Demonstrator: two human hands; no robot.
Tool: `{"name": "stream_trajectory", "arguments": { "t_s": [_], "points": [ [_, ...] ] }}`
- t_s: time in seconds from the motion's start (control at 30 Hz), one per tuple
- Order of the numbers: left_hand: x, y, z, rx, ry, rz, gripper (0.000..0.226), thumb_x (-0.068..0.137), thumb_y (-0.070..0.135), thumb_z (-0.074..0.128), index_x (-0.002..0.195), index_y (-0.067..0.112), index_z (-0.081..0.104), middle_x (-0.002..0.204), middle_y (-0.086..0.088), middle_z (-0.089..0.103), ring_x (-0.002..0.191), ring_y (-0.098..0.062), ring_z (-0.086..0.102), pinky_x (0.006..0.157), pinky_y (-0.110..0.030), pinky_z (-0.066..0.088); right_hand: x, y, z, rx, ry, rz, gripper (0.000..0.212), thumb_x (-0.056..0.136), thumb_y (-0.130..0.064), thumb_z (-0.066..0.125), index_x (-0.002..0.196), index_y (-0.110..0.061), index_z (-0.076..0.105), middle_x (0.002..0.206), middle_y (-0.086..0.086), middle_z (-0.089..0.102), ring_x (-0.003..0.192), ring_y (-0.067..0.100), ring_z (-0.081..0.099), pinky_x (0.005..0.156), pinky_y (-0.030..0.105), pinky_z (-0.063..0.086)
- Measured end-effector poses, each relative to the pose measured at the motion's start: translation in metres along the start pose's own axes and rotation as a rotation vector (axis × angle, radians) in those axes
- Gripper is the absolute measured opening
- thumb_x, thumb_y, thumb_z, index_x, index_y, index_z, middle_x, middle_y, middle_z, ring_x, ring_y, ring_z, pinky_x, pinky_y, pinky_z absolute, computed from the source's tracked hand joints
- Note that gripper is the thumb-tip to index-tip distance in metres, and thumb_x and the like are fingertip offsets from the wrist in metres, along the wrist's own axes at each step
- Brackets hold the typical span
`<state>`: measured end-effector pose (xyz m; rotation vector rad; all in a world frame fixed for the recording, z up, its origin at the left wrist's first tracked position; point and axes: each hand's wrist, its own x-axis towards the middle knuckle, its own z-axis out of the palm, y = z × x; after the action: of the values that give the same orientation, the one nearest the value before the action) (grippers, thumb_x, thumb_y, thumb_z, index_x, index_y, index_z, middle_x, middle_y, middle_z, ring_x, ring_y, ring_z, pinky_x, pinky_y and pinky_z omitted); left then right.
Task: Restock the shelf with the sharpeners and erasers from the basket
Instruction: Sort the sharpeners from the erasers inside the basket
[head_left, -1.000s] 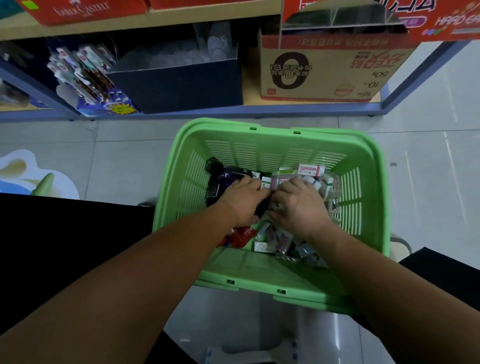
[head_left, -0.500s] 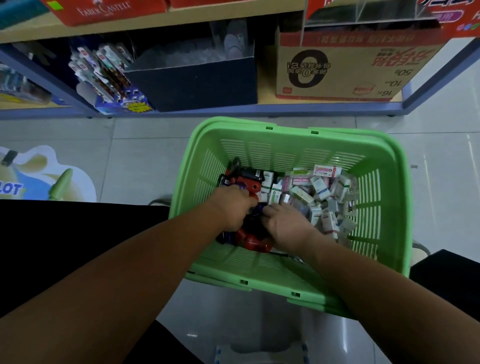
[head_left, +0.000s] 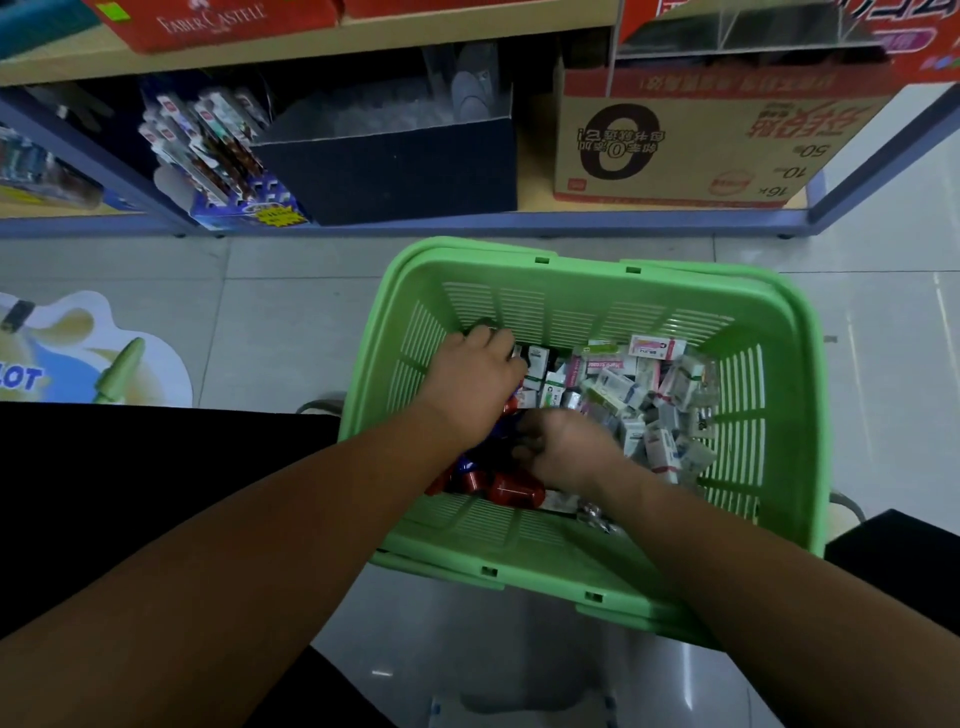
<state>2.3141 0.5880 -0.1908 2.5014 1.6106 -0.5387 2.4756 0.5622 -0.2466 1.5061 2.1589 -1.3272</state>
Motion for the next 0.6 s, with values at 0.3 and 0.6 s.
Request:
{"name": "stream_trajectory", "arguments": {
  "t_s": [0.3, 0.6],
  "points": [
    [0.040, 0.017, 0.037, -0.070, -0.106, 0.138, 0.060, 0.093, 0.024, 0.066, 0.150, 0.022, 0.046, 0.160, -0.008, 0.037, 0.148, -0.028, 0.031, 0.125, -0.045, 0.010, -0.003, 0.057, -0.030, -0.696, 0.314, -0.251, 0.072, 0.066, -0.046, 0.090, 0.127, -0.012, 0.073, 0.134, 0.014, 0.068, 0.131, 0.037, 0.058, 0.124, 0.055, 0.010],
    [0.041, -0.003, 0.044, 0.005, -0.025, 0.165, 0.044, 0.105, 0.046, 0.043, 0.107, 0.019, 0.077, 0.118, -0.001, 0.060, 0.115, -0.023, 0.048, 0.107, -0.042, 0.034, 0.002, 0.059, -0.027, -0.565, 0.463, -0.273, 0.052, 0.075, -0.042, 0.085, 0.116, -0.011, 0.075, 0.119, 0.010, 0.068, 0.118, 0.035, 0.061, 0.121, 0.054, 0.021]
  ]
}}
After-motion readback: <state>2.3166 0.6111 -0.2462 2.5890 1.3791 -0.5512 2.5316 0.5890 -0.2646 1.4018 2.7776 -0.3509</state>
